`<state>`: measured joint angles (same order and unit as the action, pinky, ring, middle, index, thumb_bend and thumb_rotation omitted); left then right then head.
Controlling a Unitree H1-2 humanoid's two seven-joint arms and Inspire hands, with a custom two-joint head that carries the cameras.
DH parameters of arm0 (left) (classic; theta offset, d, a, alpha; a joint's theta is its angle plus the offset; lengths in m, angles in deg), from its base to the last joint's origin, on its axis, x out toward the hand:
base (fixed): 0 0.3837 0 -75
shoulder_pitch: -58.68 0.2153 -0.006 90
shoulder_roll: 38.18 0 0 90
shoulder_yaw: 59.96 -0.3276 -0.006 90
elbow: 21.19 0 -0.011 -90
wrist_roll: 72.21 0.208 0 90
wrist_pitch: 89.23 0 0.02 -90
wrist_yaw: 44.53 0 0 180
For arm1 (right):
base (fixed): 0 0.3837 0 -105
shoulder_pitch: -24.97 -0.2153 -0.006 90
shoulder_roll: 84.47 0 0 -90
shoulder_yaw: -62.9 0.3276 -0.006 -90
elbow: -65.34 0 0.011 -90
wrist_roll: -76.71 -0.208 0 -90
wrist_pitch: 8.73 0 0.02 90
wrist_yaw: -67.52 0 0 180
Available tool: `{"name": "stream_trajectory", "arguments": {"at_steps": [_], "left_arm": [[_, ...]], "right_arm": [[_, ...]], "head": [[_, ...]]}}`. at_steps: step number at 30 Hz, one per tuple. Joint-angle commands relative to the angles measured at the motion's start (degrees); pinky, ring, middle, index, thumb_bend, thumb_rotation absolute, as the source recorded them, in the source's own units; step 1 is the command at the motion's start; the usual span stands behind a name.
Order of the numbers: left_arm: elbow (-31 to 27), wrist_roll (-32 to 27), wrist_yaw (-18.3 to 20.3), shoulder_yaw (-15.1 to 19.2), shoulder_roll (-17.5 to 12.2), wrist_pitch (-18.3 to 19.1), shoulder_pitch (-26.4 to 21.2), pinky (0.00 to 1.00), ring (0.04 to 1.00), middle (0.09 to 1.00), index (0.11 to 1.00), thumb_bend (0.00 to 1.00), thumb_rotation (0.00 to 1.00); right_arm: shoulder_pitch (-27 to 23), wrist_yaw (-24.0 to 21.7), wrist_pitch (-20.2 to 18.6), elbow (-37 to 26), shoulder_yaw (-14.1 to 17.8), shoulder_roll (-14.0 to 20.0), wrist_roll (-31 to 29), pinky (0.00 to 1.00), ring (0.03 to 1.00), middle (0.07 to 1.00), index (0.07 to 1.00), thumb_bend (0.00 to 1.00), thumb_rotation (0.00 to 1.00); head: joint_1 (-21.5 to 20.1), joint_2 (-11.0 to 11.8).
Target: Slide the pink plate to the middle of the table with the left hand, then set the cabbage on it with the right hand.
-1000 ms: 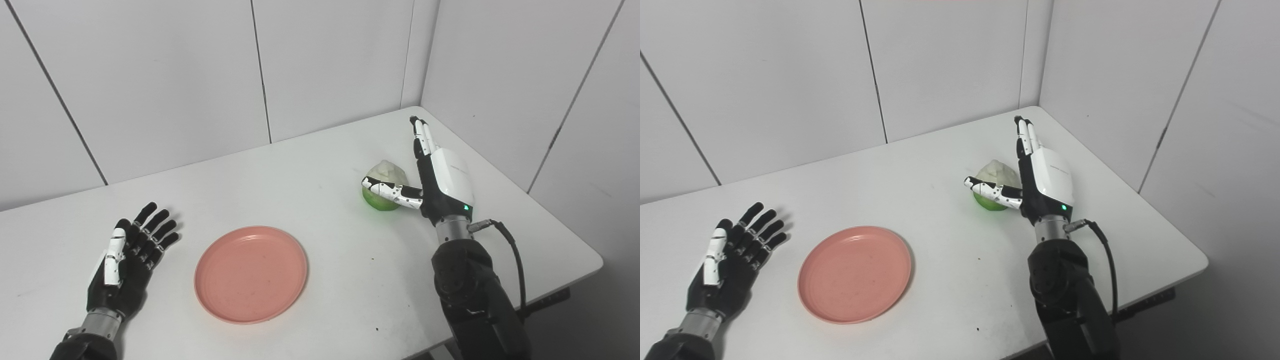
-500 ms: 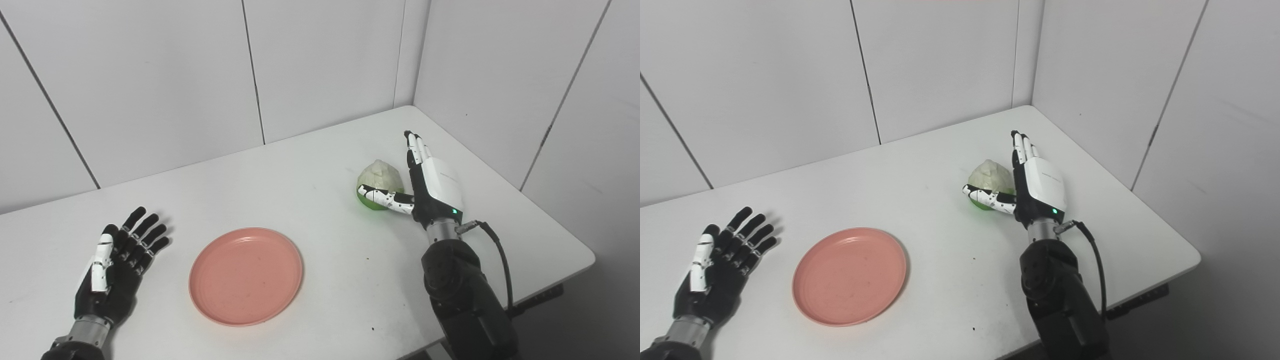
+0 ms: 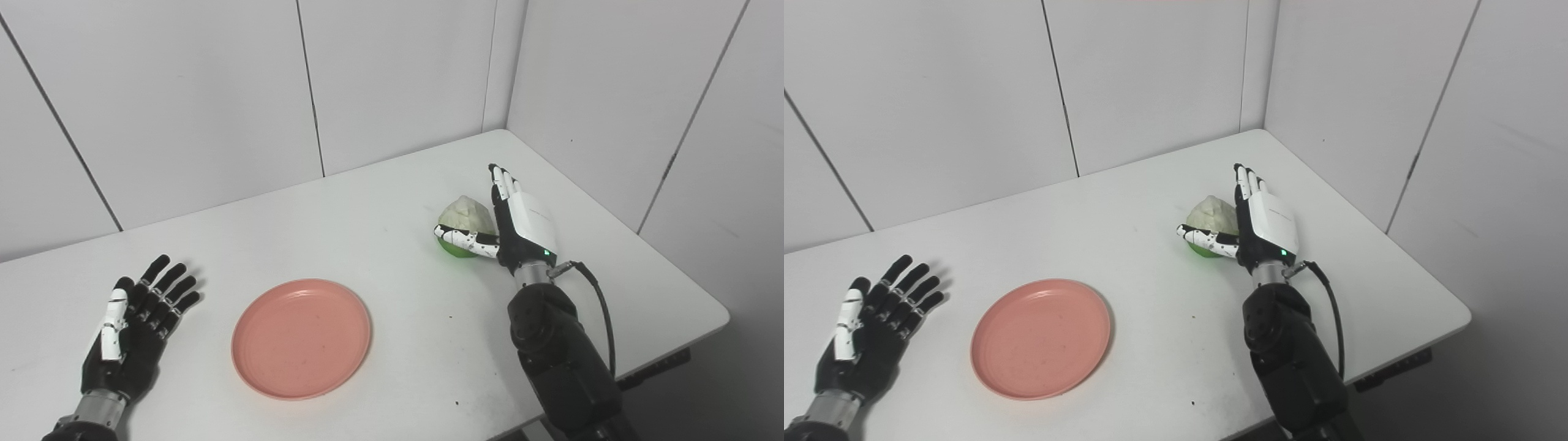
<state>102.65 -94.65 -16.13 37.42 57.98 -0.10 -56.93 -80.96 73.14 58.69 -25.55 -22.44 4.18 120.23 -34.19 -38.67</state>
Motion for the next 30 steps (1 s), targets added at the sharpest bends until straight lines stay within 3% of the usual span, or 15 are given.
{"name": "stream_trajectory", "arguments": {"at_steps": [1, 8, 17, 30], "left_arm": [[2.5, 0.1, 0.2, 0.4, -1.2, 1.2, 3.4, 0.85, 0.866, 0.888, 0.882, 0.46, 1.0], [1.2, 0.0, -0.1, 0.5, -1.1, 2.1, 3.9, 0.84, 0.86, 0.882, 0.876, 0.45, 1.0], [0.6, 0.1, 0.3, 0.4, -1.3, 2.7, 4.1, 0.84, 0.861, 0.885, 0.882, 0.45, 1.0], [-1.3, 0.1, -0.3, 0.5, -1.2, 3.7, 4.9, 0.83, 0.856, 0.877, 0.872, 0.45, 1.0]], "right_arm": [[-3.2, 1.6, -0.1, -0.3, -0.1, 1.5, -0.2, 0.86, 1.0, 1.0, 1.0, 1.0, 0.67], [-4.4, 2.2, -0.4, 1.7, -0.2, 1.7, -1.4, 0.9, 1.0, 1.0, 1.0, 1.0, 0.64], [-5.4, 4.1, 1.9, 4.7, 0.5, 1.4, -6.6, 0.8, 0.965, 1.0, 1.0, 1.0, 0.56], [-6.2, 5.0, 0.3, 7.1, -0.6, 1.7, -10.2, 0.8, 0.959, 1.0, 1.0, 1.0, 0.52]], "head": [[0.1, 0.0], [0.2, -0.3], [0.7, -0.6], [0.8, -0.9]]}}
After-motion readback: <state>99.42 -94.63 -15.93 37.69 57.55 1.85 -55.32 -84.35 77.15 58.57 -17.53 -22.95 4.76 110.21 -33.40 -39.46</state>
